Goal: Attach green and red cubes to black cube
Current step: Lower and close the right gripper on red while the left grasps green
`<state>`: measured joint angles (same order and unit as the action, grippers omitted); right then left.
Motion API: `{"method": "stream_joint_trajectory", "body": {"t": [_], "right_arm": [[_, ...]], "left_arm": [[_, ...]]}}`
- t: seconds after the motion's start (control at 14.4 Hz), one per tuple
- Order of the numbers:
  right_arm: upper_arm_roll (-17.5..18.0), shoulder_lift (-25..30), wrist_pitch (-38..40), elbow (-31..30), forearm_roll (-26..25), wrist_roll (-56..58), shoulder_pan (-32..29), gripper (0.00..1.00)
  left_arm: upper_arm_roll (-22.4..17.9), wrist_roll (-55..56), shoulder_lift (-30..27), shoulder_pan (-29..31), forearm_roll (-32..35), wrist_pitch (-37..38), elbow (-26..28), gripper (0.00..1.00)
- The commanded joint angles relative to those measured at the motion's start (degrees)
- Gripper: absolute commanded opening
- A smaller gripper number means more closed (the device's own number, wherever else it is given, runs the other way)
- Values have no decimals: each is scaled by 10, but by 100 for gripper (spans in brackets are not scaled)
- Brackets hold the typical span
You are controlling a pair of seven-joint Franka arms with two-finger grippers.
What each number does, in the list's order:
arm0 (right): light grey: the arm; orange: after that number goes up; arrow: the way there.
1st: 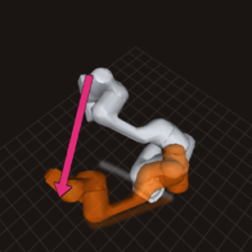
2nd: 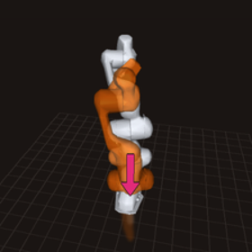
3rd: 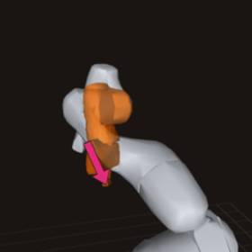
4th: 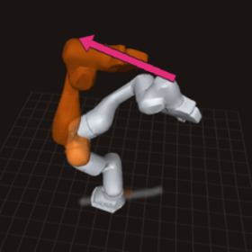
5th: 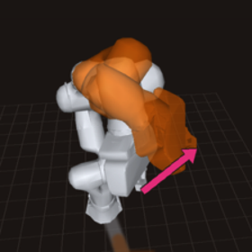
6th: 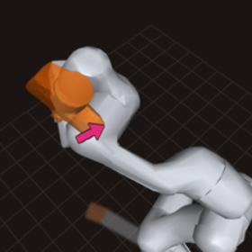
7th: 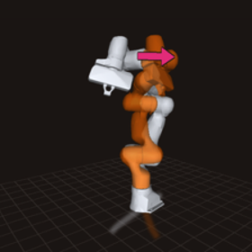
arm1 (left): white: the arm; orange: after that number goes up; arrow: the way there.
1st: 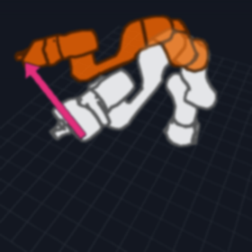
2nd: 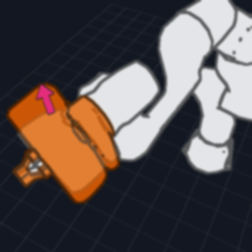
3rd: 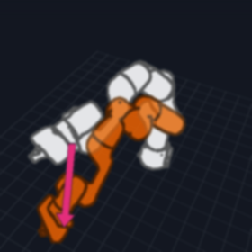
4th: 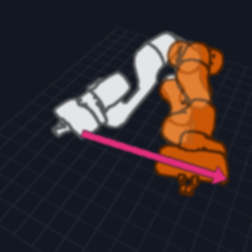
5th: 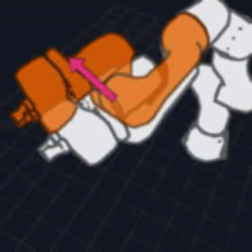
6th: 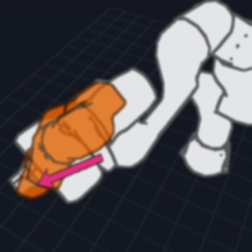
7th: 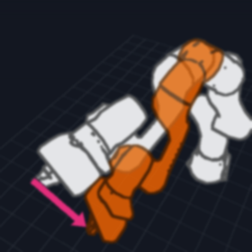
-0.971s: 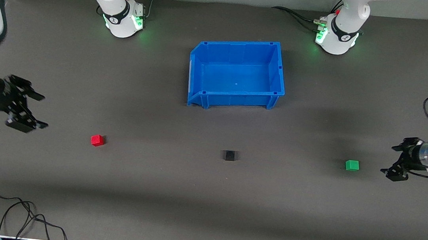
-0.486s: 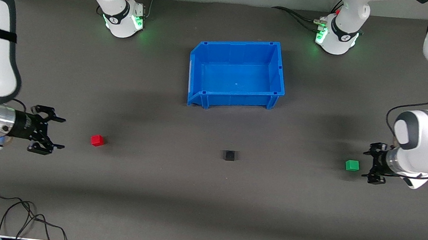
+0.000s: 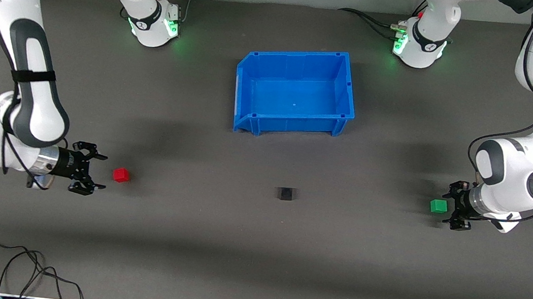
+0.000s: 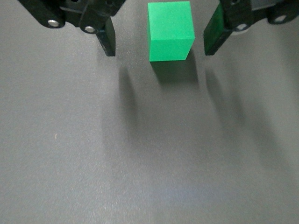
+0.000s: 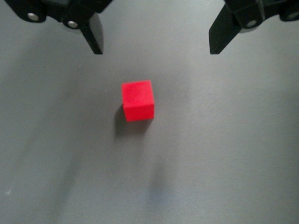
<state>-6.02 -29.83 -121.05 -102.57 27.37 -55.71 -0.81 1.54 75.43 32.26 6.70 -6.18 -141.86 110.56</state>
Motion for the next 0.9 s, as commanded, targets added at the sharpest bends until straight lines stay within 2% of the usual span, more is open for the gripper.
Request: {"method": "stream_joint_trajectory", "body": {"t": [0.0, 0.21, 0.35, 0.49, 0.55, 0.62, 0.83], "right_arm": [[-1, -28, -24, 1, 19, 47, -1, 100], [0, -54, -40, 3, 20, 79, -3, 100], [0, -67, -52, 3, 30, 83, -2, 100], [0, -76, -53, 3, 58, 110, -1, 99], [0, -78, -53, 4, 59, 111, -2, 94], [0, -78, -52, 4, 59, 111, -2, 83], [0, -78, -52, 4, 59, 112, -1, 56]], "left_arm": [[-5, 11, -3, -24, -6, -12, 10, 81], [-6, 11, -2, -27, -6, -13, 10, 55], [-8, 1, -3, -16, -5, -12, 6, 57], [-8, 1, -3, -9, -5, -13, 4, 65], [-8, 1, -2, -9, -5, -14, 4, 67], [-8, 4, -1, -10, -5, -21, 6, 71], [-8, 13, 1, -16, -6, -25, 6, 67]]}}
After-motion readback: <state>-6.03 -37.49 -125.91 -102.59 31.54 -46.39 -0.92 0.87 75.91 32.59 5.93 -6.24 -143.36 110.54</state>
